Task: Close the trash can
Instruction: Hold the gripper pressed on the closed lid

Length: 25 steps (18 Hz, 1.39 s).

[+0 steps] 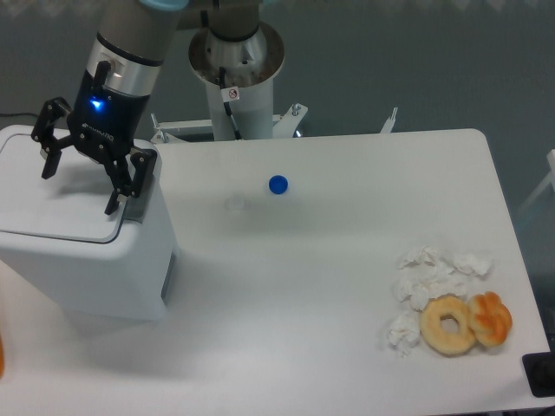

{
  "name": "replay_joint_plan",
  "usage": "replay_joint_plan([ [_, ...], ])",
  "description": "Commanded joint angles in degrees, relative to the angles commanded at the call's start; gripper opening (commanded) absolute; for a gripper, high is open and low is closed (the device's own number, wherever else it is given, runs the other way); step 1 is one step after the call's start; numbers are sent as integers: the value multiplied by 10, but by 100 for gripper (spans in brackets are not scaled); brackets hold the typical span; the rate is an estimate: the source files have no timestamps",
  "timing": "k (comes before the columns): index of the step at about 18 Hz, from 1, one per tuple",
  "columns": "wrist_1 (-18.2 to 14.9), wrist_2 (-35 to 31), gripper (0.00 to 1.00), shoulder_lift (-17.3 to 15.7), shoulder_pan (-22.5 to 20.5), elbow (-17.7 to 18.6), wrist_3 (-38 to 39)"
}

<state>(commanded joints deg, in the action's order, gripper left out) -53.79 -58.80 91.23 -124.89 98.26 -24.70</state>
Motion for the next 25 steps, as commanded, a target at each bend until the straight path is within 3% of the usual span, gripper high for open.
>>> replay_joint_plan([
  [25, 0, -4, 100, -1, -1, 10, -12],
])
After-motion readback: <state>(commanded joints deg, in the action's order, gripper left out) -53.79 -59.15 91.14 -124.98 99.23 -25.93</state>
